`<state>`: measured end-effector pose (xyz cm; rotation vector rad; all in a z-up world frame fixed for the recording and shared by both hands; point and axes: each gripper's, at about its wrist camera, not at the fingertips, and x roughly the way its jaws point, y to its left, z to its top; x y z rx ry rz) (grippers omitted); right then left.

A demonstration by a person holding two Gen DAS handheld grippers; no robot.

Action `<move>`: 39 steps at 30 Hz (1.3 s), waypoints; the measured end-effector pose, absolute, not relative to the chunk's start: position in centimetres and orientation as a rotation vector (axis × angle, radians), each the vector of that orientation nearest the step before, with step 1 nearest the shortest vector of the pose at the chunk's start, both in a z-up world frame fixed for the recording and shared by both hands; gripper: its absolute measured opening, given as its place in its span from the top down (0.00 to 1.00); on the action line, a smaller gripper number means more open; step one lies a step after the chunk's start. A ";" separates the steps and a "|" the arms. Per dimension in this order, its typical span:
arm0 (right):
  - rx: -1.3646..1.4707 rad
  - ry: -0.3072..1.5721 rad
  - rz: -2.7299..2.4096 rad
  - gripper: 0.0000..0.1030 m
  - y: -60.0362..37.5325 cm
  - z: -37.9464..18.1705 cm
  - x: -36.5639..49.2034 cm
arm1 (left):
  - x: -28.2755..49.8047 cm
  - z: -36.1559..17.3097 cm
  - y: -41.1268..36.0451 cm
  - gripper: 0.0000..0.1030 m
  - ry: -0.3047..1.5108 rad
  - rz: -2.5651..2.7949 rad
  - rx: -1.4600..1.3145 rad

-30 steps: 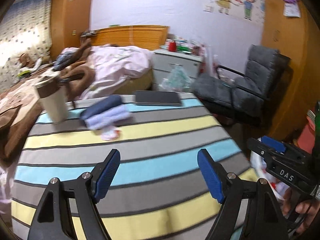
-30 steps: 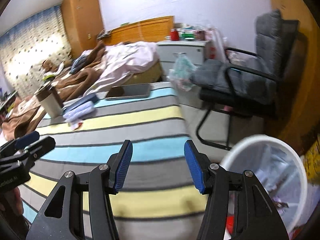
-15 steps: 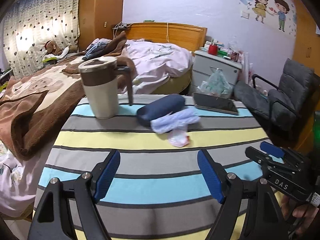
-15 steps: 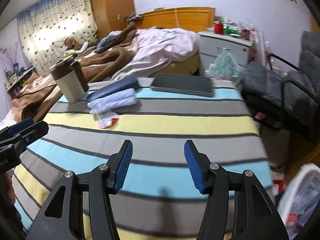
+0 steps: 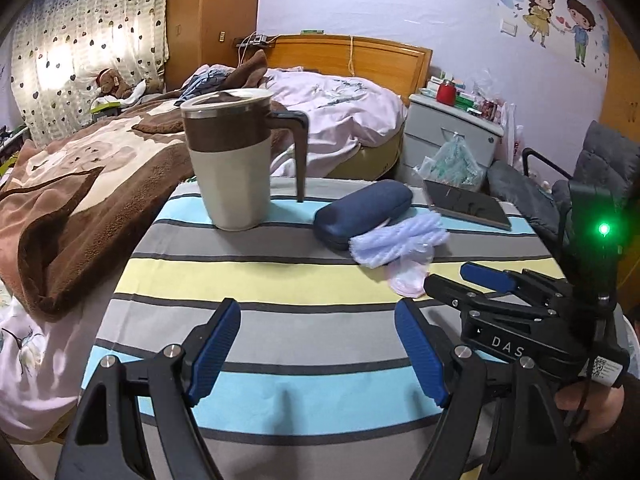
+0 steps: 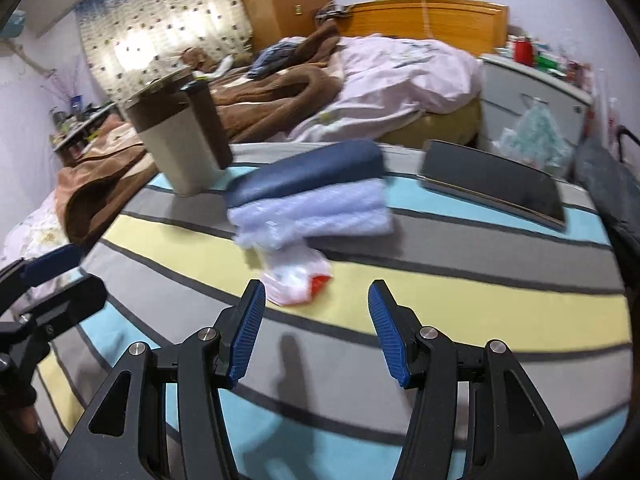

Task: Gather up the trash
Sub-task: 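Move both empty grippers back over the table toward the foam net and plastic cup, then grasp the white foam net sleeve with the left gripper while the right gripper grasps the clear plastic cup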

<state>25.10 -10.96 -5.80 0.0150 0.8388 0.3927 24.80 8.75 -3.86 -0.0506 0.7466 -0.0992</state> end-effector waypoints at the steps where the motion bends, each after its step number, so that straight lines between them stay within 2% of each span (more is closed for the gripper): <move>1: 0.010 0.843 0.403 0.46 -10.7 -5.8 25.3 | 25.0 -3.9 9.0 0.21 0.749 -0.095 -0.054; 7: 0.023 0.880 0.410 0.46 -9.8 -6.1 26.6 | 26.0 -4.4 9.8 0.21 0.771 -0.097 -0.076; 10: 0.030 0.881 0.407 0.64 -9.9 -6.1 26.6 | 26.4 -4.5 9.4 0.21 0.772 -0.099 -0.056; 19: 0.040 0.894 0.377 0.64 -11.4 -6.0 25.9 | 28.1 -4.6 7.5 0.21 0.785 -0.141 -0.014; 34: 0.044 0.912 0.263 0.64 -17.4 -5.5 24.5 | 33.3 -4.2 -0.8 0.21 0.746 -0.376 0.172; 39: 0.062 0.908 0.231 0.64 -18.7 -5.3 24.0 | 35.2 -5.5 -2.0 0.21 0.815 -0.382 0.195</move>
